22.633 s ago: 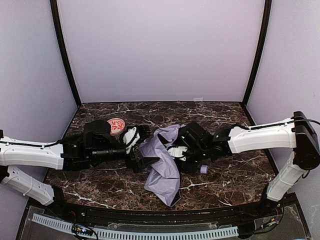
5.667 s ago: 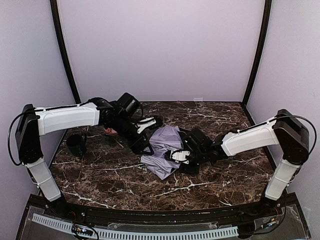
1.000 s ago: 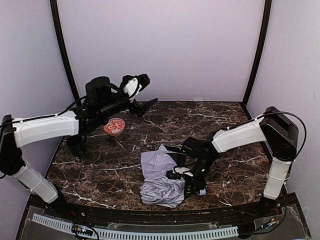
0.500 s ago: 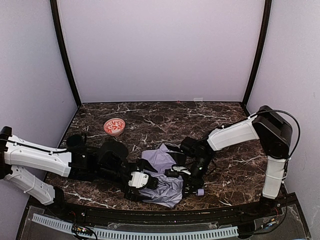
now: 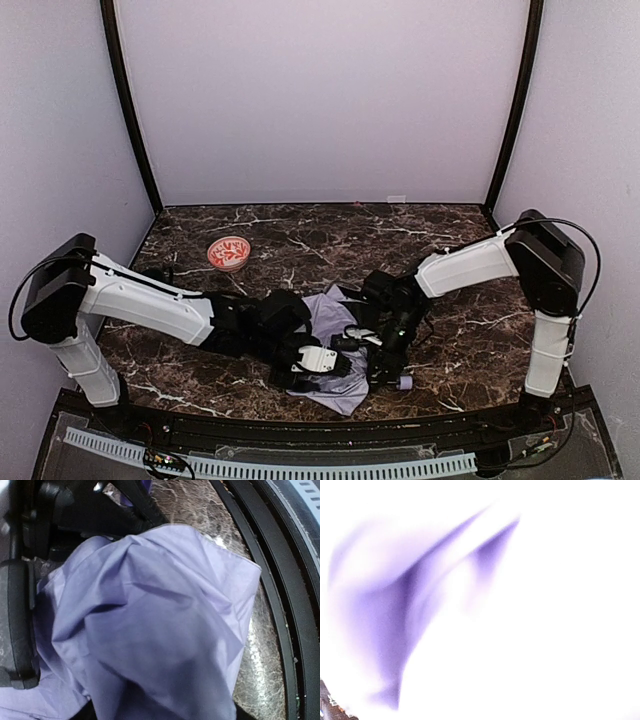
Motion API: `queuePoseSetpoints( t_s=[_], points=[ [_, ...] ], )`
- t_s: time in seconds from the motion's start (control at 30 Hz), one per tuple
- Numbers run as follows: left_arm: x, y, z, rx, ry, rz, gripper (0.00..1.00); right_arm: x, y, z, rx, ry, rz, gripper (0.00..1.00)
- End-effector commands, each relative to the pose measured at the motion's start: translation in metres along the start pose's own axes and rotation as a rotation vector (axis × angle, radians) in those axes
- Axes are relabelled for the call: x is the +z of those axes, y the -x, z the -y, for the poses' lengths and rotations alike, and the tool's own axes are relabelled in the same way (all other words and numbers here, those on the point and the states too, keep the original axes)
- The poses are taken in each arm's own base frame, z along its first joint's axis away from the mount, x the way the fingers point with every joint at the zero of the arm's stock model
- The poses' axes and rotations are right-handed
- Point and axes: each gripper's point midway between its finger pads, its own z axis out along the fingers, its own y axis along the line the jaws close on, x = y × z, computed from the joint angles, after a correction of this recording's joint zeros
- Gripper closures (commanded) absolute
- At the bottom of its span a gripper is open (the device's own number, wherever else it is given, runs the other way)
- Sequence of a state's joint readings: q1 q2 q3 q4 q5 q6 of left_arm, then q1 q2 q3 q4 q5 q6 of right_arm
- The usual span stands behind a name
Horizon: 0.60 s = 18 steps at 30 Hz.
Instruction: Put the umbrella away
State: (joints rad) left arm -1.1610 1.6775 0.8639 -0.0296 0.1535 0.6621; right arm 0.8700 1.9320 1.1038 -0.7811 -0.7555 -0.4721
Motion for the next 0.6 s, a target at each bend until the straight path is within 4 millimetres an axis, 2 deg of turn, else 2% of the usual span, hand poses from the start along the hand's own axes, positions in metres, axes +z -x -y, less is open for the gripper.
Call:
queuePoseSetpoints(
  t_s=[0.0,0.07,0.1,0.13,0.23,0.4,0.53,0.57],
  points=[
    [0.0,-0.006,0.017,-0.164,-0.229,-0.032,0.5,-0.02,0.025,0.009,-0.058,-0.074,0.074,0.66],
    [0.001,-0.007,0.02,-0.213,-0.283,-0.027,0.6,-0.03,0.036,0.007,-0.098,-0.102,0.12,0.35],
    [0.0,-0.007,0.021,-0.234,-0.307,-0.029,0.63,-0.037,0.043,0.006,-0.124,-0.122,0.149,0.26],
    [0.001,-0.009,0.022,-0.253,-0.331,-0.035,0.65,-0.044,0.048,0.005,-0.146,-0.139,0.176,0.22],
    [0.004,-0.015,0.025,-0.317,-0.393,-0.081,0.68,-0.067,0.056,0.0,-0.195,-0.198,0.223,0.18],
    [0.001,-0.009,0.018,-0.474,-0.525,-0.048,0.71,-0.108,0.045,0.004,-0.199,-0.433,0.227,0.18],
    [-0.003,-0.008,0.007,-0.603,-0.602,-0.051,0.73,-0.146,0.05,-0.007,-0.275,-0.679,0.396,0.18],
    [-0.005,-0.007,0.006,-0.634,-0.623,-0.043,0.74,-0.146,0.052,-0.015,-0.335,-0.733,0.439,0.18]
  ],
)
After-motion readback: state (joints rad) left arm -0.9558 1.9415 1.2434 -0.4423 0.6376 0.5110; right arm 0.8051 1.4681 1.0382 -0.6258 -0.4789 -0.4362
